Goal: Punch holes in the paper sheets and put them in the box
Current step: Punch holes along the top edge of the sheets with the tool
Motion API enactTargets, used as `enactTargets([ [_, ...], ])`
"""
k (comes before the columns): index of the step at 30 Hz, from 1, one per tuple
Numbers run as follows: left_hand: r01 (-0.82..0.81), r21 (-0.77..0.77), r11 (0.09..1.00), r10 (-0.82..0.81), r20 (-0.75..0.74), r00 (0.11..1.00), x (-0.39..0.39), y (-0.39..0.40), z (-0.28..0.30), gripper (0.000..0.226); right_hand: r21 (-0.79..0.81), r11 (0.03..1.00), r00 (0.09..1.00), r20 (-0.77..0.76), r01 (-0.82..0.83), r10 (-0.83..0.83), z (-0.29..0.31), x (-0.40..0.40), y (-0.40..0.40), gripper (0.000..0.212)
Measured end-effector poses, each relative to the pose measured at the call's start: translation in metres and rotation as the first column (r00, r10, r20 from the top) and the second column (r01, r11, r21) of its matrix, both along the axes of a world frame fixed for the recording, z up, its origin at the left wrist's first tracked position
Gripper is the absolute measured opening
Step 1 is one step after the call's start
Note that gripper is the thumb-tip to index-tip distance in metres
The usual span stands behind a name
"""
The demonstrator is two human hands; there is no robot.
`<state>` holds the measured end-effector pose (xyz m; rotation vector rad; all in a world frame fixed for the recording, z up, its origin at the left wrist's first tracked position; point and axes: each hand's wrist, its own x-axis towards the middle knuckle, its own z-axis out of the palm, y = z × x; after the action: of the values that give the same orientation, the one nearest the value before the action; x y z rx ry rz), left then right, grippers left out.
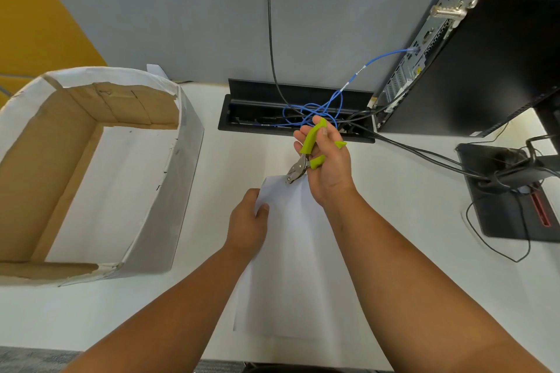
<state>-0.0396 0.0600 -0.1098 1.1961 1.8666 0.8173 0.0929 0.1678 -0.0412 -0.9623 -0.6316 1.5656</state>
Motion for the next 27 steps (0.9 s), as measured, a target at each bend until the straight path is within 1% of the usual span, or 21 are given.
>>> enactTargets([
  [4, 0.0, 0.008, 1.0, 0.0, -0.002, 1.0, 0.002, 0.0, 0.001, 0.021, 0.006, 1.0, 0.999, 0.033, -0.016, 0.015, -0.001, -0.004, 0.0, 0.026],
  [8, 0.006, -0.014, 1.0, -0.006, 0.001, 1.0, 0.003, 0.001, 0.0, 0.025, -0.031, 0.999, 0.997, 0.082, -0.009, 0.012, 0.0, -0.009, 0.001, 0.024],
  [14, 0.017, -0.023, 1.0, -0.017, -0.013, 1.0, 0.003, 0.003, -0.001, 0.026, -0.058, 0.998, 0.996, 0.084, 0.025, -0.02, 0.001, -0.017, 0.001, 0.026],
  [20, 0.026, -0.03, 0.999, -0.027, -0.018, 0.999, 0.002, 0.002, -0.001, 0.024, -0.046, 0.998, 0.991, 0.127, 0.053, -0.047, 0.001, -0.02, 0.004, 0.024],
  [27, 0.031, -0.03, 0.999, -0.031, -0.008, 0.999, 0.001, 0.002, 0.0, 0.023, -0.012, 0.998, 0.991, 0.124, 0.059, -0.057, 0.002, -0.023, 0.005, 0.022],
])
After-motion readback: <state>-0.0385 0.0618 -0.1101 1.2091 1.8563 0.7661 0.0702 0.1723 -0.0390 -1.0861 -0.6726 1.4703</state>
